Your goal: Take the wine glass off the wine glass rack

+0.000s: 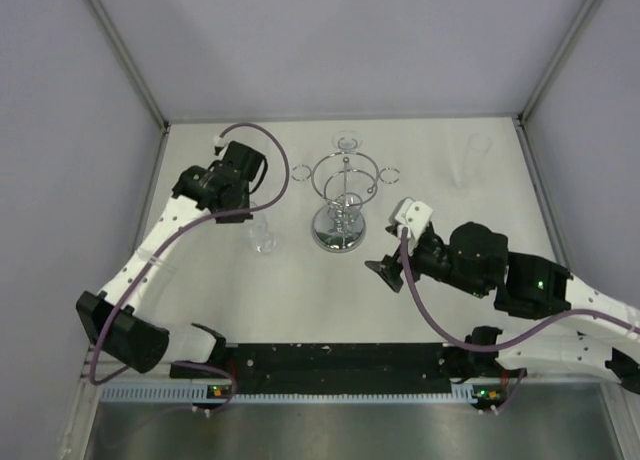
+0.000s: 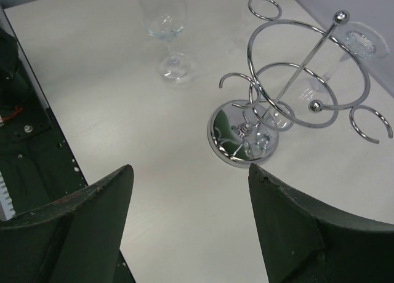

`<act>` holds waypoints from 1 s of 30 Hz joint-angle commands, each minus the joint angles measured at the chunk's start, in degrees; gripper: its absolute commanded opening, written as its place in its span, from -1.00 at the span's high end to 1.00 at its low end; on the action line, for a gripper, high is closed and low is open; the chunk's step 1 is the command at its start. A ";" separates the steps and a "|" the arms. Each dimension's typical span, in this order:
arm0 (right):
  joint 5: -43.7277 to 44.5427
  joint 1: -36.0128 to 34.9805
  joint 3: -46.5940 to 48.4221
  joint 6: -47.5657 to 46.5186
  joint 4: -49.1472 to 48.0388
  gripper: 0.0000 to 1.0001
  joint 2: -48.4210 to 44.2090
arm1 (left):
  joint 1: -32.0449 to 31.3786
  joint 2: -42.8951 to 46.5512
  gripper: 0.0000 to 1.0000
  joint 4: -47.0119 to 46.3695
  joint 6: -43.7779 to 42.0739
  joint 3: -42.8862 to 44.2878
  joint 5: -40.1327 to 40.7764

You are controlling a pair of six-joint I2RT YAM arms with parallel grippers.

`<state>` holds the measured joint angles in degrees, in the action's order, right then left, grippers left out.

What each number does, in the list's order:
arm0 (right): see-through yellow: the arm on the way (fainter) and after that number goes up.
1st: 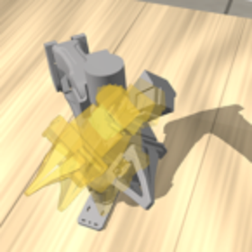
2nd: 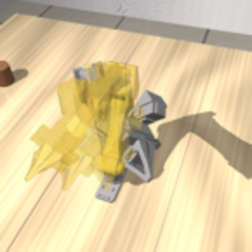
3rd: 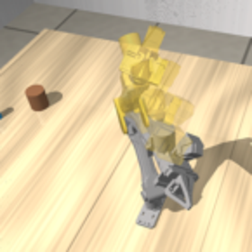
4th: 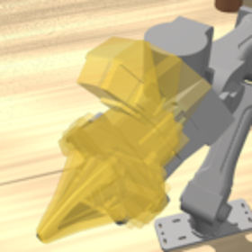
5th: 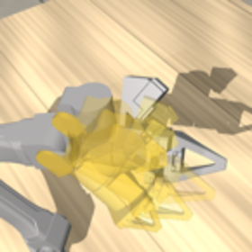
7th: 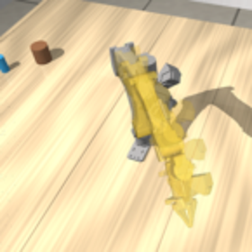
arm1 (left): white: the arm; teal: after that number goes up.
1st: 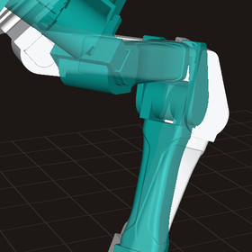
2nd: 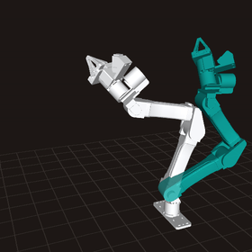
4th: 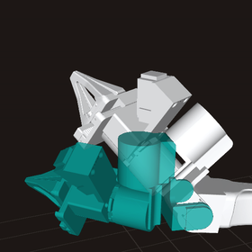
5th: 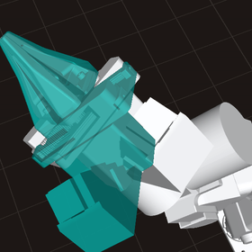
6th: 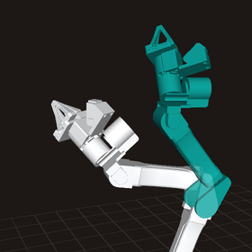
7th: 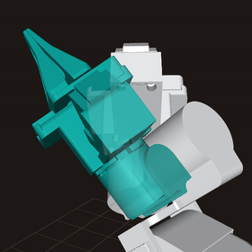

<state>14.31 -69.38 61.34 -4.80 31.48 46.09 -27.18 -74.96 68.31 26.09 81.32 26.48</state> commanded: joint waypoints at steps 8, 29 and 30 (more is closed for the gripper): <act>-4.02 -0.22 -1.31 4.18 1.03 -0.52 -5.30 | 12.14 -9.41 1.00 -11.98 -7.01 4.72 -10.04; -4.20 -0.23 -2.45 4.10 1.39 -0.59 -5.13 | 15.84 -21.90 1.00 -2.66 -10.97 22.30 -6.44; -4.11 -0.31 -2.54 4.01 1.39 -0.59 -5.22 | 16.02 -21.98 1.00 -2.31 -10.97 22.57 -6.01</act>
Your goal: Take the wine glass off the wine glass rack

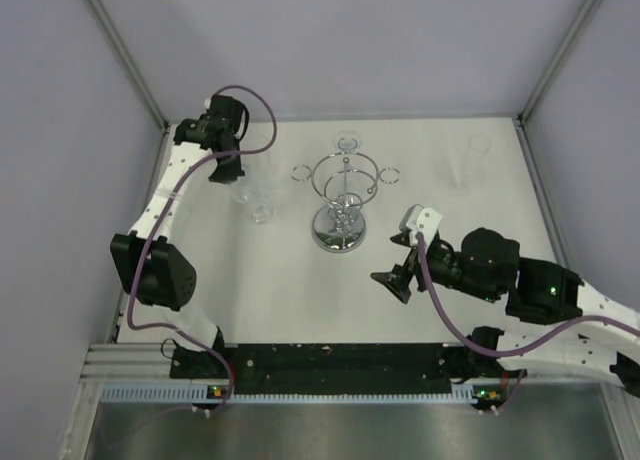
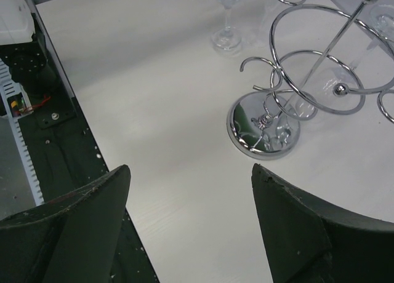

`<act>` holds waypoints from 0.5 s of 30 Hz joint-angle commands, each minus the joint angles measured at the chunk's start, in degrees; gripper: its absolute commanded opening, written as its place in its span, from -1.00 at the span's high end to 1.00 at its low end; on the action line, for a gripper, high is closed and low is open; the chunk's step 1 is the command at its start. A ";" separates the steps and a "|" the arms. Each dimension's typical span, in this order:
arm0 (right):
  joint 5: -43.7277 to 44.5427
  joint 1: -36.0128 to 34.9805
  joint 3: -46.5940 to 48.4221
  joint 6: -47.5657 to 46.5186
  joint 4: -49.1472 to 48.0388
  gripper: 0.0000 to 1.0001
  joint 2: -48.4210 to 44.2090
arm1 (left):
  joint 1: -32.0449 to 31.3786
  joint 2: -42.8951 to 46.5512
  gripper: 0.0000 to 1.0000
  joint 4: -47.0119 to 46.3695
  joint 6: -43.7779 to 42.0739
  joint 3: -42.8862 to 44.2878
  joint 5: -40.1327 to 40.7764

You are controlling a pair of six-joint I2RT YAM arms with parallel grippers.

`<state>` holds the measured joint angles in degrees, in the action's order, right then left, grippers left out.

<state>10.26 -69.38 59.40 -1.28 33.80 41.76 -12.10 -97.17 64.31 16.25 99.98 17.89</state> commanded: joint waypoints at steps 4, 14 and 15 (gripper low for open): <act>0.20 -0.22 -0.60 0.31 -0.93 -0.62 -1.24 | 1.55 -0.22 1.00 2.57 -1.22 4.08 1.36; 0.37 -0.22 -0.68 0.40 -0.93 -0.65 -1.24 | 1.55 -1.80 1.00 3.19 -1.57 3.11 2.41; 0.37 -0.22 -0.69 0.40 -0.84 -0.65 -1.07 | 1.55 -1.89 1.00 3.27 -1.57 2.94 2.24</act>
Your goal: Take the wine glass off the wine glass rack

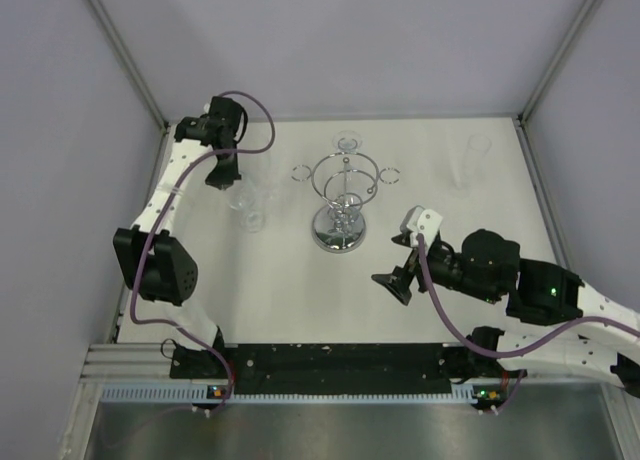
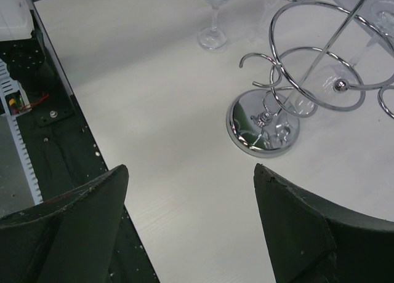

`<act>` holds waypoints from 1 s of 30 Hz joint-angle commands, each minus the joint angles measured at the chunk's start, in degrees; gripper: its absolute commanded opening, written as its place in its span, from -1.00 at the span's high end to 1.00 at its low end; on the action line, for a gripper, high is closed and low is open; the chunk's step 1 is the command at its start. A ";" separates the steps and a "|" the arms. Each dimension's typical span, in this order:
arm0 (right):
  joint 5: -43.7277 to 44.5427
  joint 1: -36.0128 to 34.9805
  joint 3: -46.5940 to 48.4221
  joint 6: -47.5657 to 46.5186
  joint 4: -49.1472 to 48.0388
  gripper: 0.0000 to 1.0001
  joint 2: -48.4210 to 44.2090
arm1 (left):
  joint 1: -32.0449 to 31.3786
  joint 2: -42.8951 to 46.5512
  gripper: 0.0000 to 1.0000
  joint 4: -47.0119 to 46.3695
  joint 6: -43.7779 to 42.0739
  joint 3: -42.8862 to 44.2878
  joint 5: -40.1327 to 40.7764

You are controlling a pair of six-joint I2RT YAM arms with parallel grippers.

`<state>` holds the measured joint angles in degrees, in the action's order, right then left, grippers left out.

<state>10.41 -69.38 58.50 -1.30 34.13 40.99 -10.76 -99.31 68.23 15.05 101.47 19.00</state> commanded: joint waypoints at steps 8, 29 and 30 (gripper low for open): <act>0.04 -0.22 -0.14 0.60 -1.17 -0.66 -0.04 | 0.22 -0.01 0.74 -1.08 -0.72 0.75 0.60; -1.45 0.30 0.30 0.69 -1.35 -0.68 2.07 | 0.22 -0.27 0.26 0.32 -1.69 1.09 -0.46; -1.62 0.48 0.47 0.77 -1.35 -0.68 2.33 | 0.22 -0.19 0.25 0.85 -1.69 1.27 -0.46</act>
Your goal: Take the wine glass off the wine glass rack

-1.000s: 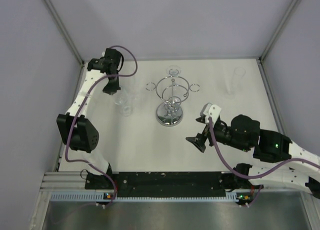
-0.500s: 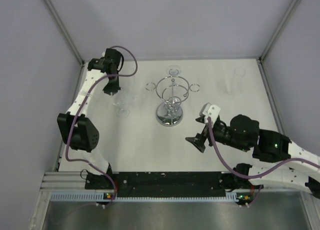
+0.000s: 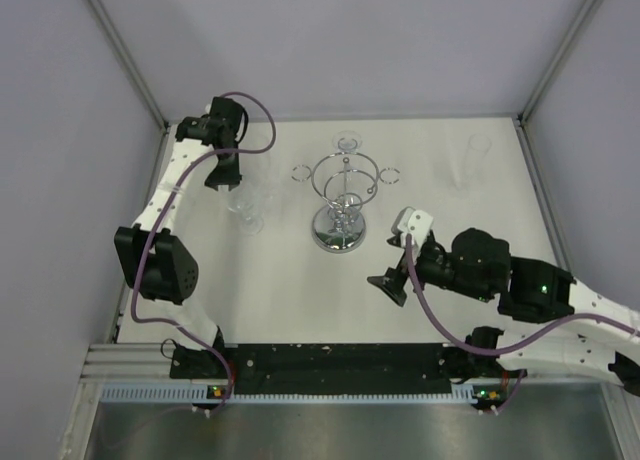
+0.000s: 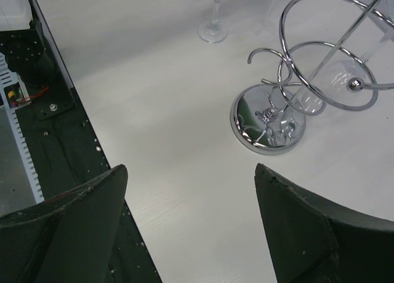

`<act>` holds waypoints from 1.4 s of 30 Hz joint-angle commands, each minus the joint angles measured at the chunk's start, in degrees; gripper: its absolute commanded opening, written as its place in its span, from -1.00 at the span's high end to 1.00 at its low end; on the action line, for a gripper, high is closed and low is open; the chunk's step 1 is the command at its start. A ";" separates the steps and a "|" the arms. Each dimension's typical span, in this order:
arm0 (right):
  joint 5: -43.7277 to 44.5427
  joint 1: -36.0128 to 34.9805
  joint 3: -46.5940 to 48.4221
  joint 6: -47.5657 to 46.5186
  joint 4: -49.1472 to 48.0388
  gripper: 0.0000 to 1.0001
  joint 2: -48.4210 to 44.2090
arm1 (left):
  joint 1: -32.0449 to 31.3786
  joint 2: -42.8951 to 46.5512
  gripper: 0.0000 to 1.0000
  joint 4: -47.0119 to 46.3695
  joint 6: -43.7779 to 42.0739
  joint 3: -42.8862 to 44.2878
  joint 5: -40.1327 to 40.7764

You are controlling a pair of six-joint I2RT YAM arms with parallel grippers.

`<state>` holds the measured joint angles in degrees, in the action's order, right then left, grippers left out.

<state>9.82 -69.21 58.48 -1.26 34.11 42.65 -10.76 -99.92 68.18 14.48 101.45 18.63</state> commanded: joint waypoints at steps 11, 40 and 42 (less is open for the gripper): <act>-5.95 5.83 11.99 5.29 4.11 -0.68 8.31 | 0.22 6.13 0.20 7.05 -0.77 4.02 -4.65; -30.56 45.74 38.20 38.86 -8.17 -0.51 39.69 | 0.22 43.13 0.11 -16.23 5.29 -17.07 -46.83; -31.79 46.97 38.20 40.36 -9.40 -0.49 41.89 | 0.22 44.80 0.09 -17.03 6.34 -18.30 -48.77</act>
<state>-17.34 -24.62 95.00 33.04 30.81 82.39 -10.76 -57.65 55.59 18.35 85.27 -22.28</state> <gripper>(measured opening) 0.757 0.444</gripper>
